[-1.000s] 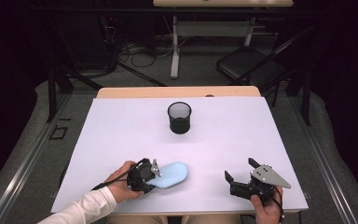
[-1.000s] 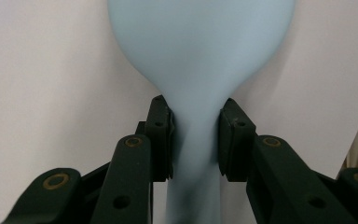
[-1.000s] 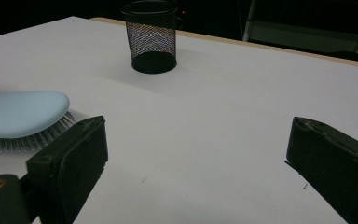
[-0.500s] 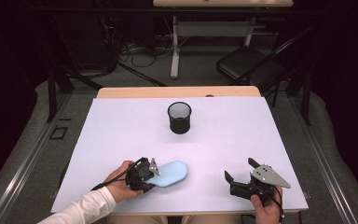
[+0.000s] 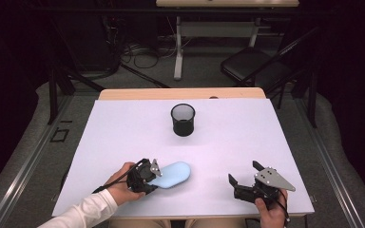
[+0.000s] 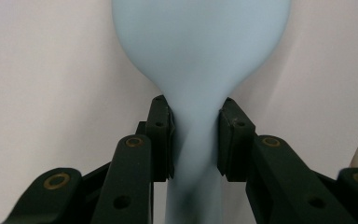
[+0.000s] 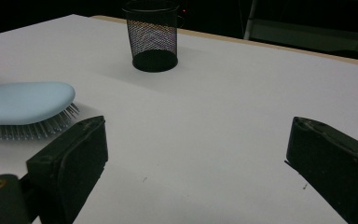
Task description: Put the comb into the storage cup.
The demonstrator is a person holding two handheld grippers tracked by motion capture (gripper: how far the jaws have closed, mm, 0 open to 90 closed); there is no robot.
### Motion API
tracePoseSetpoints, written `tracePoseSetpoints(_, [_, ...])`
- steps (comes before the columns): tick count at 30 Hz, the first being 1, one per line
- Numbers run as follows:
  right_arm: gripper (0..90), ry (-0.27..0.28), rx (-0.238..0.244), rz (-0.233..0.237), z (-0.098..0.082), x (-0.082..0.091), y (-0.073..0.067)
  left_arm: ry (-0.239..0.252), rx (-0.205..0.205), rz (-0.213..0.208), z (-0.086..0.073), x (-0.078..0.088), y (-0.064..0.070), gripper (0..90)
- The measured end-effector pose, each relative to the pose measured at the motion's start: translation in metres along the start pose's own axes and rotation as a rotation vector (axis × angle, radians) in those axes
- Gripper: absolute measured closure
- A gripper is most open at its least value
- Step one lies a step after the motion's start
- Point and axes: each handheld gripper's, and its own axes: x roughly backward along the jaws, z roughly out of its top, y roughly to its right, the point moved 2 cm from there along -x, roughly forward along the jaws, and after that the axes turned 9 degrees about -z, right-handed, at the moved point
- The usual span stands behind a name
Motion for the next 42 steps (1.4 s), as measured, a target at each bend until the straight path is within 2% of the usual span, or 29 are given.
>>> tracePoseSetpoints(14, [5.1, 0.001, 0.000, 0.001, 0.000, -0.001, 0.000, 0.026, 0.006, 0.020, 0.003, 0.009, -0.005, 70.0])
tracePoseSetpoints(35, [5.2, 0.002, 0.001, 0.000, 0.000, 0.000, 0.000, 0.103, 0.026, 0.062, 0.010, 0.031, -0.015, 70.0])
tracePoseSetpoints(42, [5.2, -0.001, 0.001, 0.000, 0.000, -0.001, 0.000, 0.143, 0.040, 0.081, 0.012, 0.040, -0.019, 70.0])
